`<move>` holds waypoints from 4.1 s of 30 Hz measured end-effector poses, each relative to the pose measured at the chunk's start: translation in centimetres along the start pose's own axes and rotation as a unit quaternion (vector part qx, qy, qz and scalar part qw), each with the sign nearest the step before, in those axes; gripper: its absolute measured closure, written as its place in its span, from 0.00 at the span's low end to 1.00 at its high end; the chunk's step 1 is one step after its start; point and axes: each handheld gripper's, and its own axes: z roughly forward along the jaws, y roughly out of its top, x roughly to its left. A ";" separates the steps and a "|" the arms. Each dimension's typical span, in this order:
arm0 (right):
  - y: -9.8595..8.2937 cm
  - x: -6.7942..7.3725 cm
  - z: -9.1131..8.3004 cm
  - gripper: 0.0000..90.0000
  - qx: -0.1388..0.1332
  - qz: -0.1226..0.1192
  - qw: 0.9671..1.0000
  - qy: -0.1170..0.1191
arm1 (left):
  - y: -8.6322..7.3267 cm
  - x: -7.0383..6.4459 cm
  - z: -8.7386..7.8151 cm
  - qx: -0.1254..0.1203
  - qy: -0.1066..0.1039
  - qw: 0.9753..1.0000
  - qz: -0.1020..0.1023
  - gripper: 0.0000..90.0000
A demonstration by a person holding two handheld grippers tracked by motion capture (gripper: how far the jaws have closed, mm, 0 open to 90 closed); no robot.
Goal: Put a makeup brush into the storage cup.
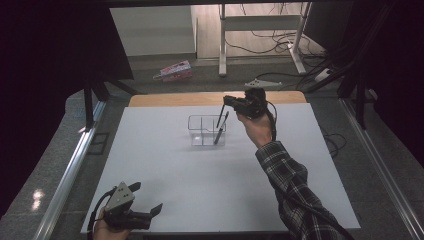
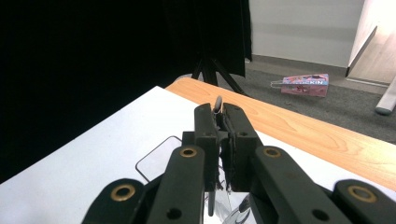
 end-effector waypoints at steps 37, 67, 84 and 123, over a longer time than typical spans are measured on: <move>-3.0 0.1 2.9 0.93 0.048 -0.021 0.999 -0.011 | 0.0 -0.2 0.1 0.006 0.000 1.000 0.007 0.03; -2.5 0.2 3.9 0.02 0.061 -0.022 0.997 -0.046 | 0.0 -0.1 0.1 0.007 0.000 1.000 0.004 0.03; -2.6 0.3 2.1 0.02 0.088 -0.051 0.994 -0.047 | 0.0 0.2 0.2 0.010 0.004 1.000 -0.019 0.01; -5.8 0.9 -1.9 0.02 0.122 -0.063 0.990 -0.021 | 0.0 1.5 0.9 0.022 0.060 0.997 -0.040 0.02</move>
